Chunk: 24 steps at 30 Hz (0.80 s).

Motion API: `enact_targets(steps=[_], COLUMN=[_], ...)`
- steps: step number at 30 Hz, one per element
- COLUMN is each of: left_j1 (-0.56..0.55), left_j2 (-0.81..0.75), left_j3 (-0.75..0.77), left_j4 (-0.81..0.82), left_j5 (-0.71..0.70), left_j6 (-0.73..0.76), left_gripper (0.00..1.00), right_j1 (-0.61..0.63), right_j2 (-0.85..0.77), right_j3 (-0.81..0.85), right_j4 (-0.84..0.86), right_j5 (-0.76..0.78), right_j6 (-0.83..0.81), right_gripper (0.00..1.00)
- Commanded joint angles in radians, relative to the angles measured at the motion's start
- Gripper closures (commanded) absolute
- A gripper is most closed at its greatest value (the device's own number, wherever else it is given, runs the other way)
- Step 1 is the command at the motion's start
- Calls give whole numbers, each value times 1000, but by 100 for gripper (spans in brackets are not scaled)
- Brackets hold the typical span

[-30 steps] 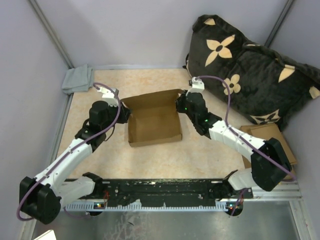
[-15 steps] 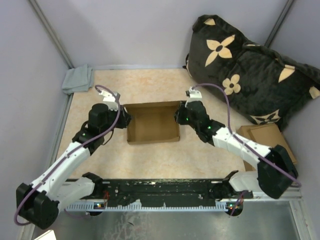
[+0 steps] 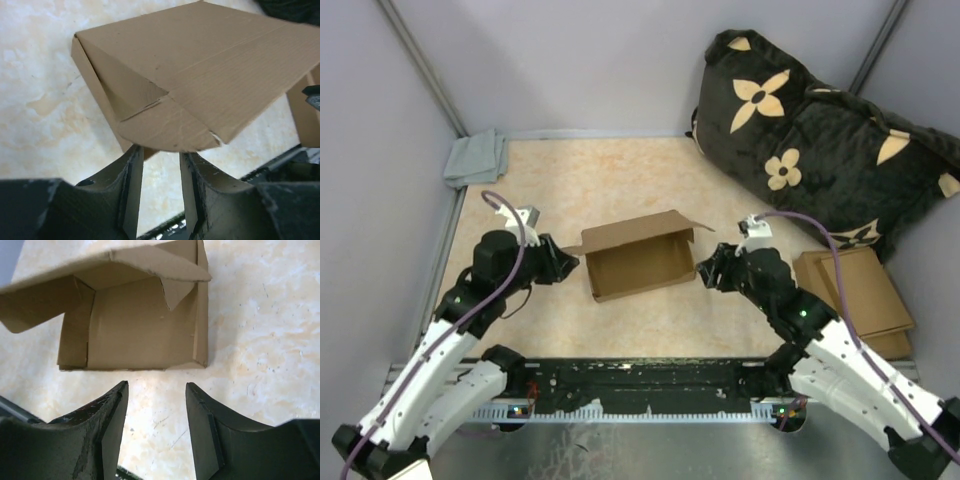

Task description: Fold the paper box

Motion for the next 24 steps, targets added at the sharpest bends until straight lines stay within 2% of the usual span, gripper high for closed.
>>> enact_targets(steps=[1,6,9,12,13,18,21,24], left_j1=[-6,-6,-5,-5,-5,-6,-8,-9], left_j2=[-147,-311,-317,-260,-230,0,133,239], left_j3=[-3,5,8,1,-7,-36,-60,-95], left_j4=[-95,-137,-144,-105,-76,-5,54,148], left_j5=[54,-22,-48,-39,-38,-77,-103,-94], left_j6=[-106,-169,-184,-183,-175,-135,-130,-132], left_gripper=[59,59,58,57,57,53,51,49], right_j1=[4,4,4,4,4,-8,-61,-177], right_j2=[-171,-314,-329,-286,-252,38,219,359], right_j3=[-34,-42,-20,-7,-6,12,42,62], right_j4=[-96,-169,-182,-131,-99,95,205,315], right_j5=[-9,14,37,43,46,47,-2,-136], right_j6=[77,119,129,93,70,-21,-45,-42], right_gripper=[49,48,48,45,42,17,3,1])
